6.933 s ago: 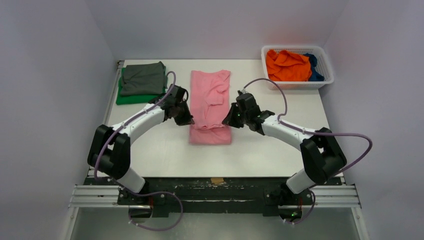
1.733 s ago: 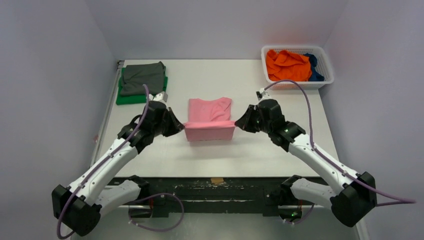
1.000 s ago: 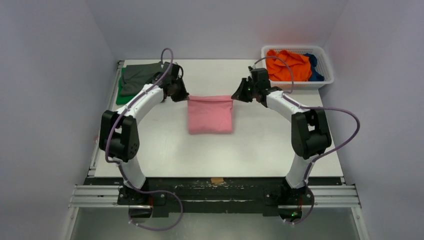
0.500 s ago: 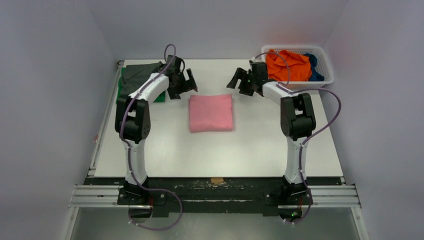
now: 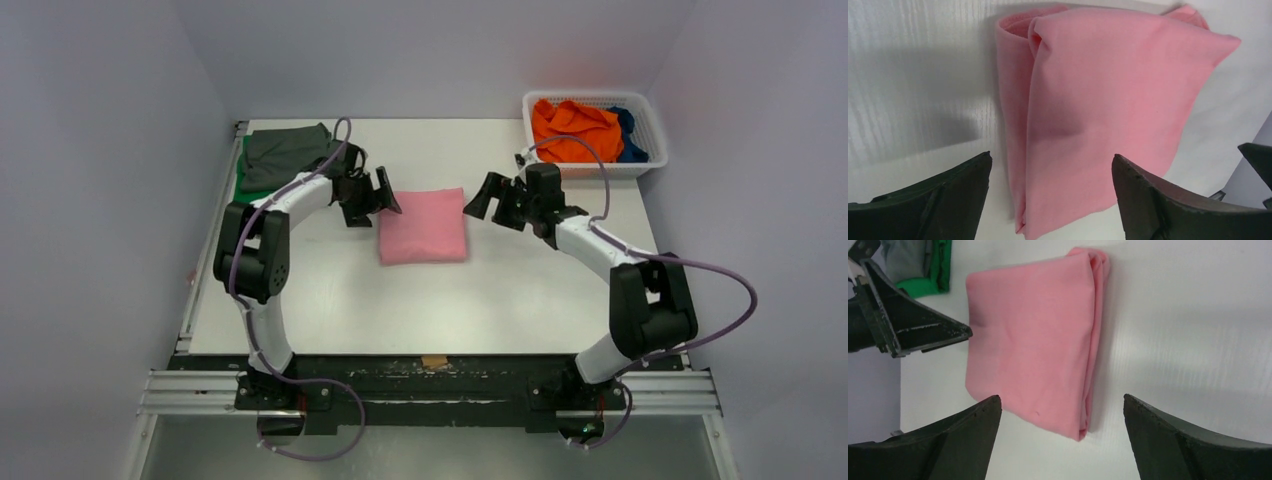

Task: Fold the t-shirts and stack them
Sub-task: Fold the long partially folded tshirt into a neat square, then put the neatly folded tshirt into the corner of the board with the left arm, then reset both arms

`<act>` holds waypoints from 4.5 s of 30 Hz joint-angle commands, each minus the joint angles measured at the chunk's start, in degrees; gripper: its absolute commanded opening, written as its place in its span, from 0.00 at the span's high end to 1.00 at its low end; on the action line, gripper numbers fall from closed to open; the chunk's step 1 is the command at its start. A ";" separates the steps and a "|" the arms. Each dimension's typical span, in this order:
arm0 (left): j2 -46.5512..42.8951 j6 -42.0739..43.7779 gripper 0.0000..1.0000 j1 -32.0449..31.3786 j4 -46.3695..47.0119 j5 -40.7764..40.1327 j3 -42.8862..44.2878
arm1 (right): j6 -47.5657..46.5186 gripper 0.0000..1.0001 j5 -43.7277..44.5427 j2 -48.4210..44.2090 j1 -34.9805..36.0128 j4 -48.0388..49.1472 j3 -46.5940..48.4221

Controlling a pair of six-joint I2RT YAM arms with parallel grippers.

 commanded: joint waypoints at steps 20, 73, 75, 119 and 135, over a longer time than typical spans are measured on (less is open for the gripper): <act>12.00 9.75 1.00 -9.65 -22.54 -37.90 24.56 | -5.70 0.08 7.82 -33.09 -0.17 -8.57 -12.87; 22.50 34.23 1.00 18.97 -24.74 -32.74 61.07 | -7.24 0.06 21.64 -31.54 -0.17 -11.43 -12.30; 23.67 33.87 1.00 20.30 -24.83 -32.19 61.93 | -7.24 0.06 21.68 -31.16 -0.17 -11.76 -12.24; -39.83 10.98 0.00 9.18 11.76 -10.34 -14.95 | -4.55 0.05 28.98 -38.60 -0.30 -11.48 -20.06; -65.21 7.89 0.00 -4.81 10.75 -23.07 -46.06 | -0.62 0.04 35.15 -54.04 -0.25 -6.06 -36.55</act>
